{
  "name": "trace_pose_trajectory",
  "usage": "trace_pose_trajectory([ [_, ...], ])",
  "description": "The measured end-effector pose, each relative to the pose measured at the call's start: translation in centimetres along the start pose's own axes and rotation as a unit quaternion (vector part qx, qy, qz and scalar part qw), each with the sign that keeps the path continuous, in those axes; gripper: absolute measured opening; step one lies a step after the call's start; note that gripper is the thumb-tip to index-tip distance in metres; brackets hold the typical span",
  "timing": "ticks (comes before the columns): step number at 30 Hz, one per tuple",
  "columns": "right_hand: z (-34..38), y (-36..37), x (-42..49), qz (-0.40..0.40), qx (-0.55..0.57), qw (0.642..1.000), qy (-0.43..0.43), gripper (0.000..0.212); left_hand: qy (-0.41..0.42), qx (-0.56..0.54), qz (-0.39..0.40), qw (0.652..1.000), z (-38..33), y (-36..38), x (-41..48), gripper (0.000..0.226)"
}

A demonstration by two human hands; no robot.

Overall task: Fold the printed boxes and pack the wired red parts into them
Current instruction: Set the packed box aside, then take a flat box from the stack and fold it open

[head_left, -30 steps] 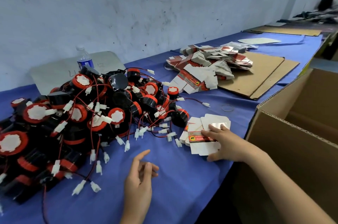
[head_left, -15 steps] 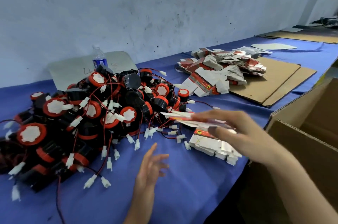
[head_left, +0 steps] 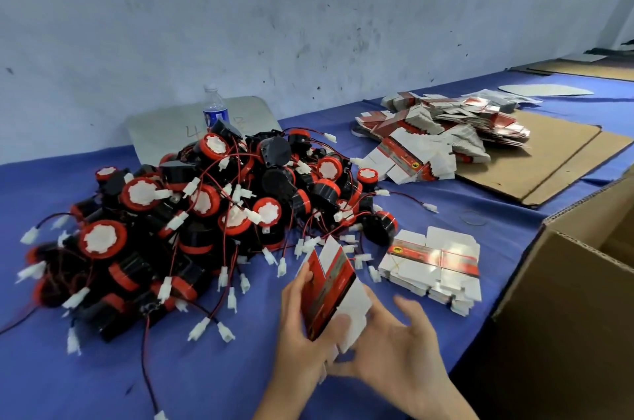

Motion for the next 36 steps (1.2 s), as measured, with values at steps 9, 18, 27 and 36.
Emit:
trace_pose_trajectory([
  [9,-0.2,-0.2,1.2,-0.11,-0.037,0.992,0.049,0.09,0.065,0.041,0.038,0.996,-1.4,1.1,-0.5,0.081],
  [18,-0.7,-3.7,1.0,-0.224,-0.157,0.962,-0.01,0.085,0.041,-0.229,-0.139,0.963,-0.7,-3.5,-0.4,0.078],
  [27,1.1,-4.6,-0.2,-0.324,-0.236,0.914,-0.065,0.046,-0.121,-0.469,-0.06,0.873,2.1,-2.0,-0.7,0.054],
  [36,-0.7,-4.1,0.2,-0.25,-0.107,0.962,0.031,0.036,0.073,0.001,-0.154,0.985,-2.2,-4.0,-0.9,0.067],
])
Point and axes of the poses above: each hand's wrist, its own x-axis towards the middle knuckle, its own y-axis out of the palm, z = x × y, the point moved 10 cm from there along x, towards the middle knuckle, and after that the axes turned 5 degrees about z, right-handed, at the moved point
